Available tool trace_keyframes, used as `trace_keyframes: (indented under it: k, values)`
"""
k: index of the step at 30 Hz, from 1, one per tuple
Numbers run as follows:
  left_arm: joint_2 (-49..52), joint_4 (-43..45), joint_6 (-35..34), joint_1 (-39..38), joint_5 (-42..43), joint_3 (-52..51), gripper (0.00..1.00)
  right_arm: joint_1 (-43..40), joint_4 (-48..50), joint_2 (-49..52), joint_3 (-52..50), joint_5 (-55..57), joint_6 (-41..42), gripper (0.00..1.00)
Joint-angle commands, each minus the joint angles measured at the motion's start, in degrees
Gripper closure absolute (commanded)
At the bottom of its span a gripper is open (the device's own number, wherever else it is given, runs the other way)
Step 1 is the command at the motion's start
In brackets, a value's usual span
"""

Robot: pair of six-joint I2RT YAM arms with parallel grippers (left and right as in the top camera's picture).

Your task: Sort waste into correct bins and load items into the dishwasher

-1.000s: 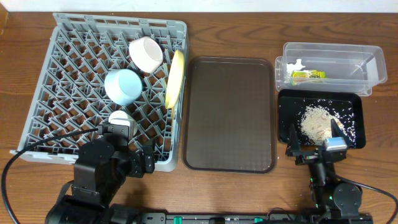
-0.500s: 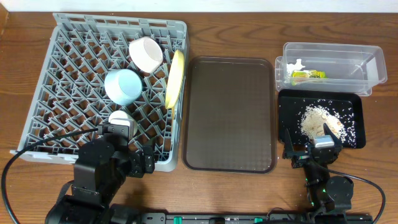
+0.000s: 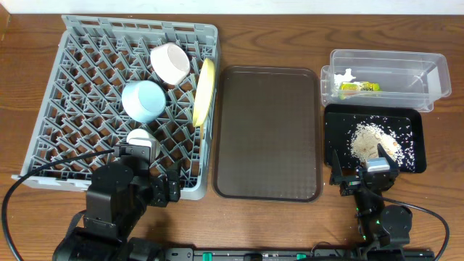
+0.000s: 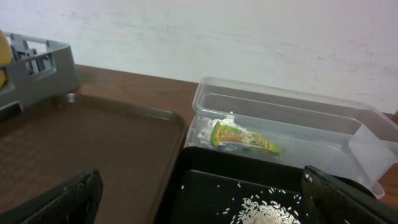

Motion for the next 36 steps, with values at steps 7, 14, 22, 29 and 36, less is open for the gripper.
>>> trace_keyframes:
  k: [7, 14, 22, 29, 36]
  values:
    - [-0.15, 0.09, 0.74, -0.15, -0.7, -0.07, 0.09, 0.61, -0.17, -0.24, -0.13, 0.52, -0.81, 0.01]
    - [-4.35, 4.66, 0.98, 4.17, -0.68, -6.05, 0.09, 0.61, -0.17, -0.24, -0.13, 0.52, -0.81, 0.01]
    - [-18.93, 25.59, 0.52, 9.55, 2.56, -27.54, 0.09, 0.61, -0.17, -0.24, -0.13, 0.52, -0.81, 0.01]
    - [-29.44, 40.37, 0.59, 10.05, 1.68, -40.83, 0.09, 0.61, -0.17, -0.24, -0.13, 0.52, -0.81, 0.01]
    - [-31.95, 51.76, 3.26, 10.45, 1.68, -48.04, 0.08, 0.61, -0.17, -0.2, -0.13, 0.52, -0.81, 0.01]
